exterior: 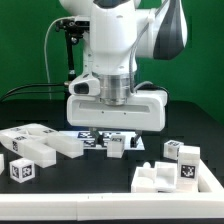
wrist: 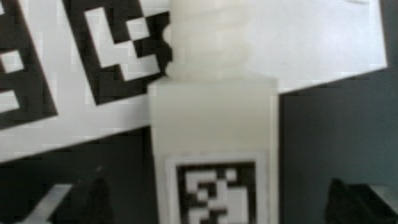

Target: Assemble chair

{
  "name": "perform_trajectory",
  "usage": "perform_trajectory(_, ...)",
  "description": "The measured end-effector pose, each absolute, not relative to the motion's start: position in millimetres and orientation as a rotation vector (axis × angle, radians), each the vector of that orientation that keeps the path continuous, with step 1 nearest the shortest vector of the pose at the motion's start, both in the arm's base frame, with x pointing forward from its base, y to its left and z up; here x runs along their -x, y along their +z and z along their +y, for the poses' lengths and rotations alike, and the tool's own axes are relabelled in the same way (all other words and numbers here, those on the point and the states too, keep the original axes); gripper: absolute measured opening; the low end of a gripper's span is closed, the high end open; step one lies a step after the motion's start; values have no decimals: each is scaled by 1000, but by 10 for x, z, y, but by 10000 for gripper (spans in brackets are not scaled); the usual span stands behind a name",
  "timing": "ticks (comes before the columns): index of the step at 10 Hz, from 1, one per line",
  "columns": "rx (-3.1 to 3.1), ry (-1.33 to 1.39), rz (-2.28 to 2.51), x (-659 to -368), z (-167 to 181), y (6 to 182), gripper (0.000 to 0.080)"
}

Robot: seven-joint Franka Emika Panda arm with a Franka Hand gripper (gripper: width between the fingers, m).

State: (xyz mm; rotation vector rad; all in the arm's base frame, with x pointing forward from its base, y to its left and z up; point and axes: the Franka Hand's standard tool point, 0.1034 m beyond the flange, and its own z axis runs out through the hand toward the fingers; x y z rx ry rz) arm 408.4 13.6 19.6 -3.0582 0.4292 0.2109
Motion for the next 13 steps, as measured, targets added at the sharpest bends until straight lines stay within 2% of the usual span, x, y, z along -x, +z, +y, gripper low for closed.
perform_trajectory(3, 2988, 481, 399, -4257, 194, 300, 645)
perform_trajectory(7, 2873, 809, 413, -4157, 176, 279, 649)
perform_trajectory(8, 2789, 973, 404, -4099, 104, 330, 649)
perform_trajectory(10, 2706, 1152, 417, -4213, 49, 414, 649)
perform_trajectory(13, 2681, 1198, 432, -4230, 34, 383, 649)
